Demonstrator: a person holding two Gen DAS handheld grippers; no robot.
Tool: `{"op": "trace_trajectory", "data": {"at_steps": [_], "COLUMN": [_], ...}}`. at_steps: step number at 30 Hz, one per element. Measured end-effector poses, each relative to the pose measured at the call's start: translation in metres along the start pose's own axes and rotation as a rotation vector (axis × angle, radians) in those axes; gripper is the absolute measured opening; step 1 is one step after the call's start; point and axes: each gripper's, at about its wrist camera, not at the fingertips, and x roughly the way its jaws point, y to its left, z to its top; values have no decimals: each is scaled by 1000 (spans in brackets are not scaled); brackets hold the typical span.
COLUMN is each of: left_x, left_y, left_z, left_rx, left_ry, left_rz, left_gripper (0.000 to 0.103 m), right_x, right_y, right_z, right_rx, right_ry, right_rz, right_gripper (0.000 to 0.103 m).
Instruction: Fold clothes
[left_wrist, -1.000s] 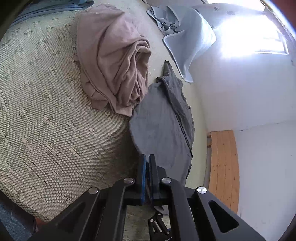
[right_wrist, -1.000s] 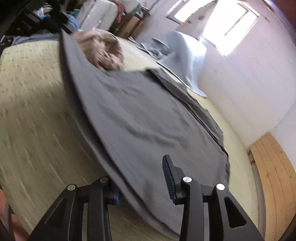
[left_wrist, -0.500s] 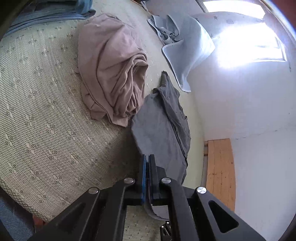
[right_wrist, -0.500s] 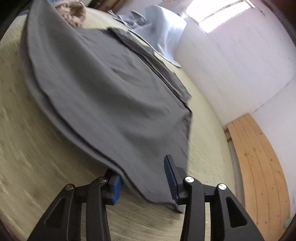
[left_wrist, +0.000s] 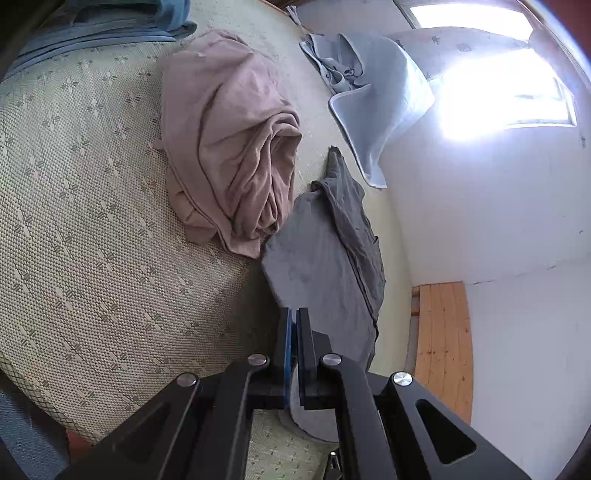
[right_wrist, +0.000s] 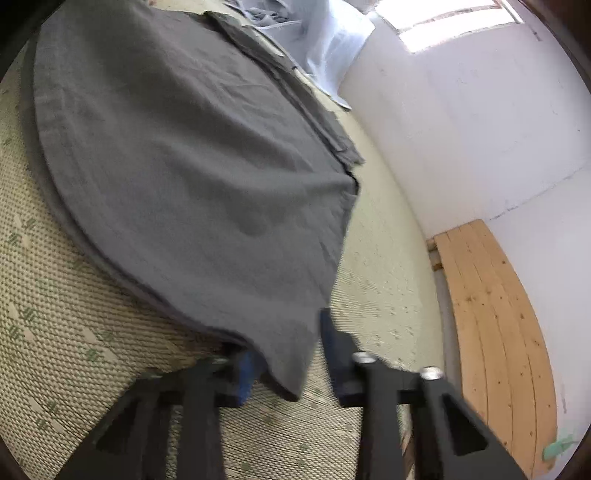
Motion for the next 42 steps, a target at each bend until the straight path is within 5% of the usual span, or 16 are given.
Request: {"op": "trace_trajectory", "data": {"at_steps": [18, 31, 42], "left_x": [-5, -79, -180], "left_y": [-2, -17, -82], "left_z": [-12, -18, -39], "left_rx": [58, 120, 270], "left_ry": [8, -1, -80], "left_rz": [36, -30, -150], "left_gripper": [1, 1, 0], "right_x": [-32, -168, -268], "right_y": [-24, -69, -124], "right_z": [-24, -34, -40], "right_rx": [146, 165, 191], "right_ry": [30, -112, -203], "right_rz": [125, 80, 77], "right_gripper": [0, 0, 0]}}
